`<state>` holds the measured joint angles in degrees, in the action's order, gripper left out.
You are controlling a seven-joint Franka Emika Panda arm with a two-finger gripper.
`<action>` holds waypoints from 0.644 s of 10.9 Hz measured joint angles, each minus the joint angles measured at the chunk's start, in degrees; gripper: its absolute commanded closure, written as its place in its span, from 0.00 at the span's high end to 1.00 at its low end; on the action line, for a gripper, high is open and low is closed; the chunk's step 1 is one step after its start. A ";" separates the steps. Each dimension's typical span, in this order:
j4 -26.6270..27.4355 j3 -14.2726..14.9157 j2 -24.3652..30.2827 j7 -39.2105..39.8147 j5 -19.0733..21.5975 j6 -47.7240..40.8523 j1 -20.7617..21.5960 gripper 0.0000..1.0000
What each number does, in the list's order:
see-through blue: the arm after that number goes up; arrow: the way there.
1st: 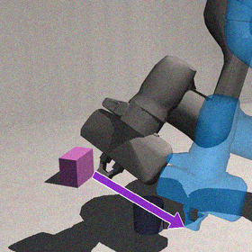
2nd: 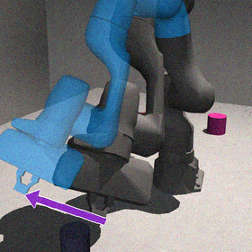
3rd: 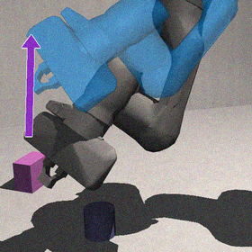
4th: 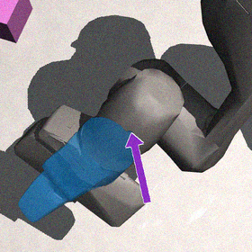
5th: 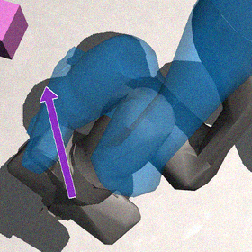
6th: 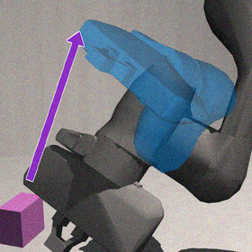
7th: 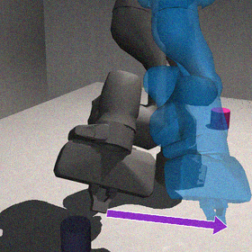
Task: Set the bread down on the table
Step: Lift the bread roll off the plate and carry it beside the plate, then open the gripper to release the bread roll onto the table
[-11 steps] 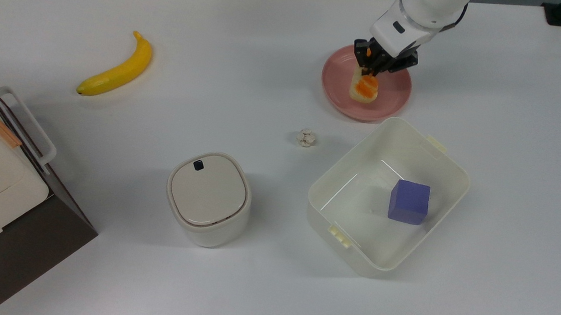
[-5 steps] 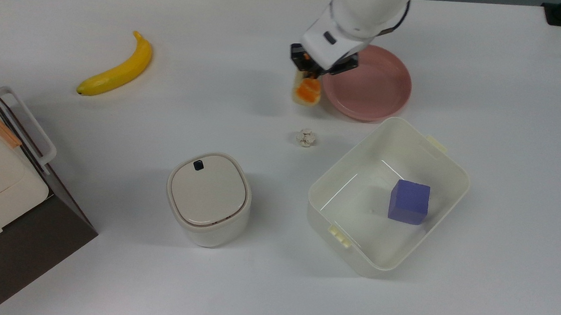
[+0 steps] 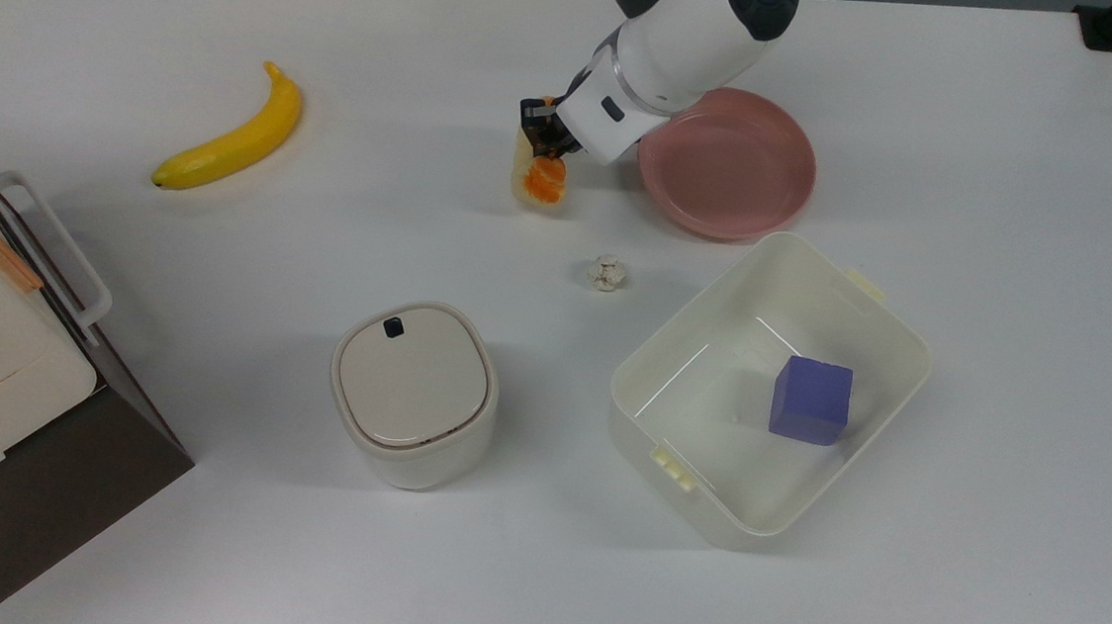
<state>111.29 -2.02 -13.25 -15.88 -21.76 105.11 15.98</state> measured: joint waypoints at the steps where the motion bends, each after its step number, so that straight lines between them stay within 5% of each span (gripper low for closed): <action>1: 0.55 0.00 0.00 0.74 -0.32 0.00 -0.01 0.37; 2: 0.66 0.10 0.00 1.85 -0.35 0.00 -0.03 0.99; 7: -3.90 1.54 0.95 2.35 0.02 -4.16 -0.12 1.00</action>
<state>107.38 -0.48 -12.30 -13.53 -21.74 100.95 15.86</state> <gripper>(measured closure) 0.260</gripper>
